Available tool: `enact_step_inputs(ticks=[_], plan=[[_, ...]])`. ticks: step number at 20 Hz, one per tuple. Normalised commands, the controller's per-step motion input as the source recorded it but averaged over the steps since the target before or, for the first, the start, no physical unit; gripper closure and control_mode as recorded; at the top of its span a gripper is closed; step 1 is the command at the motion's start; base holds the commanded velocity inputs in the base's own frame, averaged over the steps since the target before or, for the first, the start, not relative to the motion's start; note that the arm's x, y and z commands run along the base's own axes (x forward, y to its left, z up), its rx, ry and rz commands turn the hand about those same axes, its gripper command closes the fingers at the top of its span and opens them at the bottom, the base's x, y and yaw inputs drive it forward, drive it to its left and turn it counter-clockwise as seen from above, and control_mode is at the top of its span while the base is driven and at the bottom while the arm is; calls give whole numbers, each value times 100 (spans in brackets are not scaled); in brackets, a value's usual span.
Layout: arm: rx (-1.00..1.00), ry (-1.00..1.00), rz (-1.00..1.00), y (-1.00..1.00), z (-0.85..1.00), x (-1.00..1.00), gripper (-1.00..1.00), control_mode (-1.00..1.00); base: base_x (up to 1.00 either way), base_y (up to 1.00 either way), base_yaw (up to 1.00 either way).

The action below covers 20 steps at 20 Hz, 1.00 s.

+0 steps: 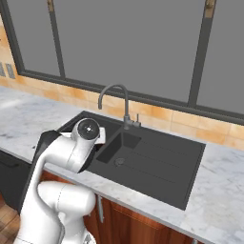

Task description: Pick the mug and saucepan and place them in the sink. Then turn on the water.

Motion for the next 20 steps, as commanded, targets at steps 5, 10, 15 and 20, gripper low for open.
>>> enact_step_inputs(ticks=[5, 10, 15, 20], plan=[[3, 1, -25, 0, 0, 0, -100, -100, 0, 0, 0], [7, 3, -23, -13, 0, 0, -100, -100, 0, 0, 0], [15, 0, -8, -39, 0, 0, -100, -100, 0, 0, 0], [17, 2, -8, -34, 0, 0, -100, -100, 0, 0, 0]])
